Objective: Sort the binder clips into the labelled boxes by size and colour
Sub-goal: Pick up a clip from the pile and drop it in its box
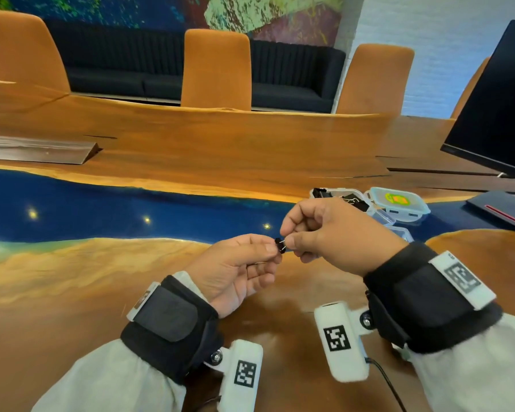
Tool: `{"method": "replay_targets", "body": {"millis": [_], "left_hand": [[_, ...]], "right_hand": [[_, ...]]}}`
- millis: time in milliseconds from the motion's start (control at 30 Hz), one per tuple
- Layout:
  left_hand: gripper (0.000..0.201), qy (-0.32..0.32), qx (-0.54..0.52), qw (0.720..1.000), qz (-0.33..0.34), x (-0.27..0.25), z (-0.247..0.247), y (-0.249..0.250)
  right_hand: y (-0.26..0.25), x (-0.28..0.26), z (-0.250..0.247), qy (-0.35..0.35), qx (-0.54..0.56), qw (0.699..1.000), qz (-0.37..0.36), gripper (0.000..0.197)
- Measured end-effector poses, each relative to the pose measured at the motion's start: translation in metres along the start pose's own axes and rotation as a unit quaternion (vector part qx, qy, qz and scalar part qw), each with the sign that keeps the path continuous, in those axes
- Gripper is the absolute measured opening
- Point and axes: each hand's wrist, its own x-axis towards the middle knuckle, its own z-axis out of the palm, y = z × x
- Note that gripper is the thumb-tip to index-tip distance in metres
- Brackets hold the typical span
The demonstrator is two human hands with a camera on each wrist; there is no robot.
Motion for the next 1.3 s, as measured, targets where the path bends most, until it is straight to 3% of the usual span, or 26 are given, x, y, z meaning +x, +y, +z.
{"method": "replay_targets", "body": {"millis": [100, 333, 567, 800, 967, 1200, 1300], "left_hand": [[0.011, 0.014, 0.057, 0.998, -0.01, -0.001, 0.002, 0.0], [0.011, 0.029, 0.115, 0.991, -0.056, -0.002, 0.006, 0.002], [0.013, 0.018, 0.077, 0.995, -0.056, -0.004, 0.006, 0.004], [0.027, 0.025, -0.001, 1.0, -0.009, -0.004, 0.005, 0.006], [0.029, 0.024, -0.008, 1.0, 0.018, -0.003, 0.006, 0.003], [0.013, 0.038, -0.016, 0.998, -0.045, -0.005, 0.006, 0.008], [0.011, 0.056, -0.033, 0.996, -0.068, -0.008, 0.005, 0.009]], "right_hand": [[0.002, -0.001, -0.002, 0.012, -0.018, 1.0, 0.005, 0.011], [-0.018, 0.003, 0.004, 0.04, -0.224, 0.973, -0.031, 0.016], [-0.046, 0.012, 0.014, -0.026, -0.364, 0.93, -0.04, 0.016], [-0.056, 0.02, -0.001, -0.069, -0.381, 0.922, -0.019, 0.015], [-0.052, 0.019, -0.005, -0.083, -0.339, 0.937, -0.028, 0.009], [-0.048, 0.009, 0.005, -0.062, -0.344, 0.933, -0.086, 0.02], [-0.046, -0.003, 0.014, -0.049, -0.39, 0.905, -0.161, 0.026]]}}
